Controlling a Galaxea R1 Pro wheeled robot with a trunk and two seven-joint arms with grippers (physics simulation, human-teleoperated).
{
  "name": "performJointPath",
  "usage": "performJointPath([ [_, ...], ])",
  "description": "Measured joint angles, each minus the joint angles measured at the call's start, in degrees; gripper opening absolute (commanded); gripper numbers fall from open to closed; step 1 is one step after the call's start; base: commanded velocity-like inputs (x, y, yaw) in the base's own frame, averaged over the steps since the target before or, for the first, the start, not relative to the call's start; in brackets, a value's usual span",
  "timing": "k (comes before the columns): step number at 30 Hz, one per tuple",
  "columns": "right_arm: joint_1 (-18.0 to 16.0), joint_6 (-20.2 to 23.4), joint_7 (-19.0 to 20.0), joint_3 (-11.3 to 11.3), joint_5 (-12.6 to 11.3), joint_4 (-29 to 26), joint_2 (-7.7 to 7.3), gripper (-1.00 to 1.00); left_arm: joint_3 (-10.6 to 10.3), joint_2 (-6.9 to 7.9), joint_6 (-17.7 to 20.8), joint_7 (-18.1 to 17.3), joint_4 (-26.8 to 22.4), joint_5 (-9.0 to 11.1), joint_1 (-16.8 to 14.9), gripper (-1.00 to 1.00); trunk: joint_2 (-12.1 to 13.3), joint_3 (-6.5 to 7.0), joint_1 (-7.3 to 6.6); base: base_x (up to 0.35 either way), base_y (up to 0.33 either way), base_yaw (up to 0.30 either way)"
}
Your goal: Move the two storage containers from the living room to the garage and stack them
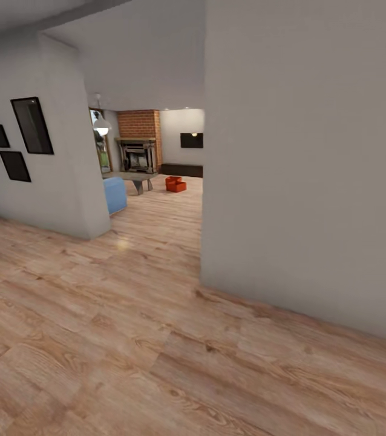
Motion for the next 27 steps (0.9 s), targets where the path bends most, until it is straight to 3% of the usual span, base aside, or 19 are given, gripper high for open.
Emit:
performJointPath([
  [22, 0.0, 0.0, 0.0, 0.0, 0.03, 0.0, 0.0, 1.0, 0.0, 0.0, 0.05, -0.02, 0.0, 0.04, 0.0, 1.0, 0.0, 0.0, 0.0, 0.322, 0.0, 0.267],
  [27, 0.0, -0.01, 0.0, 0.0, 0.12, 0.0, 0.0, 1.0, 0.0, 0.0, 0.09, 0.0, -0.01, 0.04, 0.0, 1.0, 0.0, 0.0, 0.0, 0.322, 0.0, 0.084],
])
